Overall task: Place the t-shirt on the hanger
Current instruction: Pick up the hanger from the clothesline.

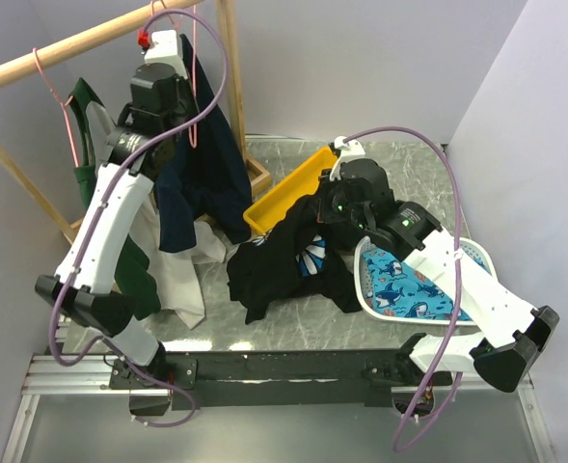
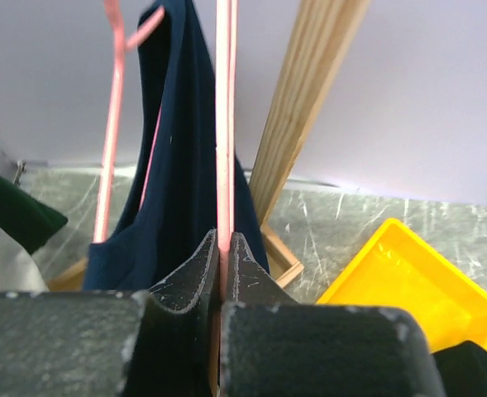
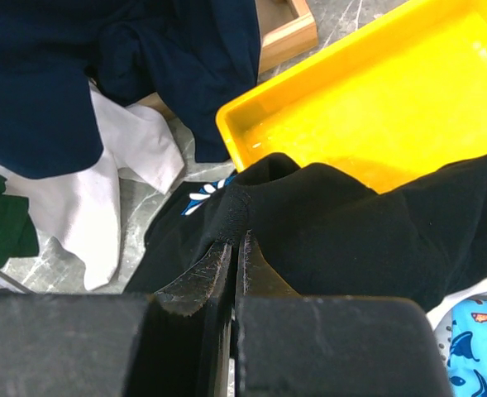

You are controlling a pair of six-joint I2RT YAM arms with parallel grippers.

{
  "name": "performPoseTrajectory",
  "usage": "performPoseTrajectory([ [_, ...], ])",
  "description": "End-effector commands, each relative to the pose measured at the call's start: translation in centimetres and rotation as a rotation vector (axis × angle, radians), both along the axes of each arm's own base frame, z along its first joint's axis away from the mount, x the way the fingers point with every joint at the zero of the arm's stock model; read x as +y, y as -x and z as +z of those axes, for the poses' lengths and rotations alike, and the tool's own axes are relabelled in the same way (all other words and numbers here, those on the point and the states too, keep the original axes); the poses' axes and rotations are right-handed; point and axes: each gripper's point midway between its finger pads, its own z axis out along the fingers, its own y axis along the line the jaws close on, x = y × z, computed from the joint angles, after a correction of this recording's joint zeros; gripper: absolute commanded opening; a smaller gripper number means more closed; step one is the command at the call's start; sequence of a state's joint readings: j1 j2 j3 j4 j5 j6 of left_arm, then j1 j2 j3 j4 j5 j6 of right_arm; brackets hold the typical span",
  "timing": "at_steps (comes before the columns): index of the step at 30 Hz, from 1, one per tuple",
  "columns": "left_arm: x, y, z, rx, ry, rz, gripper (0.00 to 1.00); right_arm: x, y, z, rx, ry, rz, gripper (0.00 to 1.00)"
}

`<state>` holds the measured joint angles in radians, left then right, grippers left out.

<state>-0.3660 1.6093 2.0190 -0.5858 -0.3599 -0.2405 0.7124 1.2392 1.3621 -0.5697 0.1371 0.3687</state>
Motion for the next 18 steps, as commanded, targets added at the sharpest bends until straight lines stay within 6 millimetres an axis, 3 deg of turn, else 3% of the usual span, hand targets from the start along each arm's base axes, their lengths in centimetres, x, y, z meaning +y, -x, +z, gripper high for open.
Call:
performPoseTrajectory([
  [1, -0.3, 1.8, 4.2, -0.122, 0.013, -0.070, 0.01, 0.2, -0.7, 2.6, -0.061, -0.034, -0.002, 0.00],
  [6, -0.8, 3.0, 2.4, -0.072, 0.018, -0.116, 0.01, 0.1, -0.8, 2.5, -0.063, -0.024, -0.006, 0.00],
  [8, -0.9, 4.3, 2.5, -0.075, 0.029, -0.142, 0.01, 0.0, -0.8, 2.3, -0.060, -0.017, -0.007, 0.00],
  [9, -1.0, 4.6, 1.5, -0.054, 0.022, -0.153, 0.01, -0.1, -0.8, 2.3, -0.062, -0.011, -0.008, 0.00],
  [14, -1.2, 8.3, 0.4, -0.025, 0.035, -0.220, 0.01, -0.7, -1.1, 1.3, -0.056, 0.041, -0.026, 0.00],
  [15, -1.5, 8.9, -0.7, 0.001, 0.030, -0.234, 0.01, -0.8, -1.1, 1.0, -0.056, 0.057, -0.025, 0.00],
  [17, -1.8, 11.1, -0.6, -0.006, 0.037, -0.274, 0.01, -1.1, -1.2, 0.4, -0.052, 0.083, -0.024, 0.00],
  [18, -2.1, 11.9, -1.8, 0.020, 0.027, -0.294, 0.01, -1.1, -1.1, 0.1, -0.046, 0.097, -0.017, 0.00],
])
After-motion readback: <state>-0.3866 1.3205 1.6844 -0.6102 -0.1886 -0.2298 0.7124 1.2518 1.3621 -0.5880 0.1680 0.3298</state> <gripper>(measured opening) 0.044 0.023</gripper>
